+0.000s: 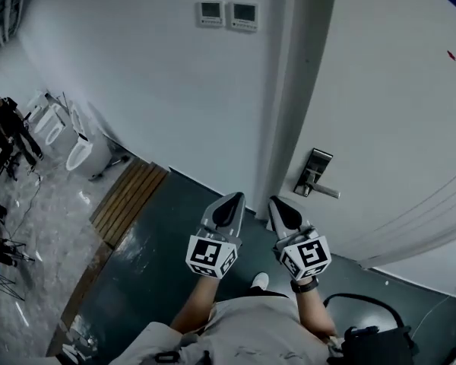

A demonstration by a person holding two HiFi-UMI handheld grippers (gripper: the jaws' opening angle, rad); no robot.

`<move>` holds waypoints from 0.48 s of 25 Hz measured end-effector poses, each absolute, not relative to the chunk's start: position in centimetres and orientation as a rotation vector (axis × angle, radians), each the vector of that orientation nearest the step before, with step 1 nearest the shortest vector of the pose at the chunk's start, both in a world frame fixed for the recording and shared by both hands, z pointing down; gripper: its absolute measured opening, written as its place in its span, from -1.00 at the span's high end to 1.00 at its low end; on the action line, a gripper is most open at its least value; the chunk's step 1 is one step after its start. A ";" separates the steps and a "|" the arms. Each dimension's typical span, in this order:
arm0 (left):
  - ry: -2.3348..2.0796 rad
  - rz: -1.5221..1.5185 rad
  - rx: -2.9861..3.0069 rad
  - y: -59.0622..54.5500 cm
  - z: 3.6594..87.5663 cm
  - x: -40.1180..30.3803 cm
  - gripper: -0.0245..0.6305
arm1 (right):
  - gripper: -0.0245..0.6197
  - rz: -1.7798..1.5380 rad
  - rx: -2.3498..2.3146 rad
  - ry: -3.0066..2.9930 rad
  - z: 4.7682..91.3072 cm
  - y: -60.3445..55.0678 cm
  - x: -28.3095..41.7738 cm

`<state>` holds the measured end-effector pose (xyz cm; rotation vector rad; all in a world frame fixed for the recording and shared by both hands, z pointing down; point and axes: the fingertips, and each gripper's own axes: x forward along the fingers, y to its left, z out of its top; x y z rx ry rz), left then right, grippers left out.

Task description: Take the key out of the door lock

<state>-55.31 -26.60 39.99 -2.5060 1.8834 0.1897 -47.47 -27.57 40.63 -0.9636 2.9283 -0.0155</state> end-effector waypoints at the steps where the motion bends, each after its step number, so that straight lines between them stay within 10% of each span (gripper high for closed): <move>1: 1.836 0.174 -2.521 -28.0 39.7 -54.0 0.92 | 0.93 -0.006 -1.020 2.901 40.6 -29.0 -46.2; 12: 1.601 0.031 -2.739 -38.9 43.5 -45.0 0.92 | 0.93 0.072 -1.503 2.896 45.3 -37.1 -37.4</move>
